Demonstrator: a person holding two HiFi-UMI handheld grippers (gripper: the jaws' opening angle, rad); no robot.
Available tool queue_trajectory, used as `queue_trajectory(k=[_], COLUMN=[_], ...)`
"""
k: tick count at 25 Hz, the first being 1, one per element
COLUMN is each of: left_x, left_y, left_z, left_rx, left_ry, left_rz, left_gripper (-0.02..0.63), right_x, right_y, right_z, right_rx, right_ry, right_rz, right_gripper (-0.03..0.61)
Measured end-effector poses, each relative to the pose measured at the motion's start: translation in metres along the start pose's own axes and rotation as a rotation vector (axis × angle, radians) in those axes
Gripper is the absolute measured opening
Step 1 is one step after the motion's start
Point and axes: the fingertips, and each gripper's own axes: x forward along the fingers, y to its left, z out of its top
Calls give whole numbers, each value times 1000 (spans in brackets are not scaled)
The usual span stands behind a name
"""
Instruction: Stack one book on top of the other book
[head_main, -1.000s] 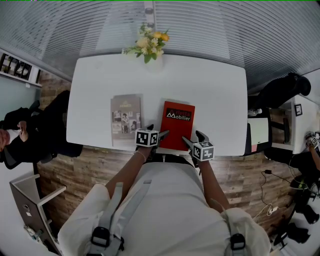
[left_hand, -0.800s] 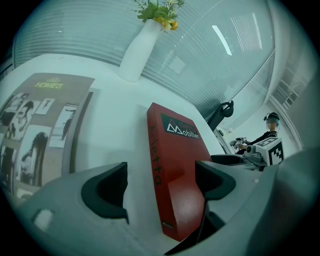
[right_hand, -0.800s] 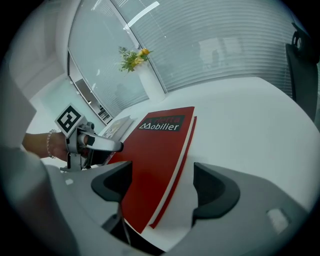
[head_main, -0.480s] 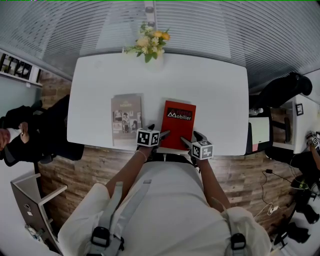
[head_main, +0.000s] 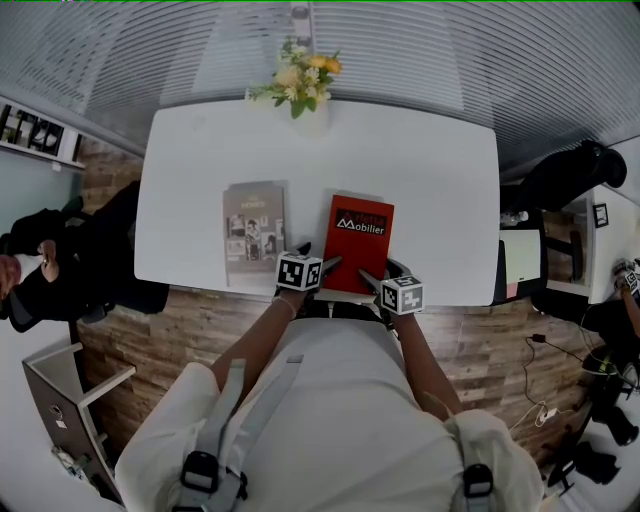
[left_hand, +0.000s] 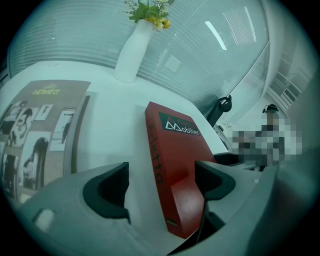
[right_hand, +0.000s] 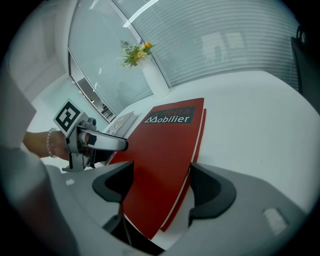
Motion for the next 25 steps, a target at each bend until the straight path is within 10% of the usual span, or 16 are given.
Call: queue_trajectory(k=[25], left_x=[5], left_y=[-33], left_z=[-16], left_rx=[55], left_ry=[24], left_rz=[-84], left_gripper=[342], right_x=[-3], right_y=[0], right_z=[-6], right_rx=[7], right_ry=[-8], right_rz=[-11], right_gripper=[321])
